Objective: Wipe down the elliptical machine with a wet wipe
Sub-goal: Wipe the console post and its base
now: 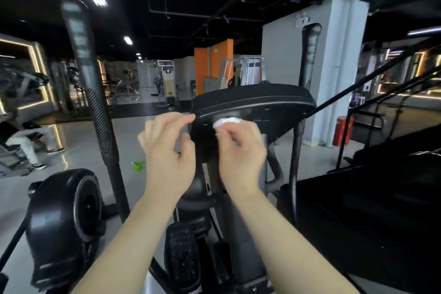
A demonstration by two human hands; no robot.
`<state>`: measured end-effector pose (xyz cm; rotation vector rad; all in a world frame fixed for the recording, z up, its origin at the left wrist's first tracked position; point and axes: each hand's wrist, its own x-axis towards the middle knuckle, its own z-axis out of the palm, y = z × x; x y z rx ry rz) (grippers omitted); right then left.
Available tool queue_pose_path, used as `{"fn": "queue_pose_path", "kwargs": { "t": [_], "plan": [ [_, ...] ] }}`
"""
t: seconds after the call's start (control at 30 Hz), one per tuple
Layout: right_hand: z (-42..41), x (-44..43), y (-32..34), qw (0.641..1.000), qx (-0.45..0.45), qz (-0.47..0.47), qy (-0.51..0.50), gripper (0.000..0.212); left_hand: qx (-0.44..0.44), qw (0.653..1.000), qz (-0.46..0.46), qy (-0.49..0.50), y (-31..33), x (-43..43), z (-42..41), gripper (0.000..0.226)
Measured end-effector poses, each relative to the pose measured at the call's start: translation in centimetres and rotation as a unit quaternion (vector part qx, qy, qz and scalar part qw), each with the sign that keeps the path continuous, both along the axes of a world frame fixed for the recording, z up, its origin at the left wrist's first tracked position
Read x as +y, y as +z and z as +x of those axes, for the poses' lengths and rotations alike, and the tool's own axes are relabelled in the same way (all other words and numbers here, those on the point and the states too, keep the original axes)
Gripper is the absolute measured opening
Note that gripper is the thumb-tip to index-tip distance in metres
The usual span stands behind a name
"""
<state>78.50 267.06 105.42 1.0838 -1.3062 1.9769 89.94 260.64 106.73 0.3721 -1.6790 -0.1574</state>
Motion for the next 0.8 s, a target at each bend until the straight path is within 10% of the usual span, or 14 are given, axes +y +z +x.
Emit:
{"fn": "queue_pose_path", "kwargs": {
  "t": [0.17,0.57,0.8],
  "plan": [
    [-4.6,2.9,0.8,0.984,-0.171,-0.034,0.026,0.019,-0.003,0.998,0.043,-0.04,-0.8,0.0,-0.3,0.044],
    [0.6,-1.6,-1.7,0.994,-0.074,0.047,0.068,0.023,0.042,0.997,0.048,-0.042,-2.5,0.1,-1.7,0.048],
    [-8.9,2.4,-0.3,0.959,-0.278,-0.054,0.022,0.015,0.059,0.992,0.099,-0.043,-3.7,0.6,-2.6,0.046]
  ]
}}
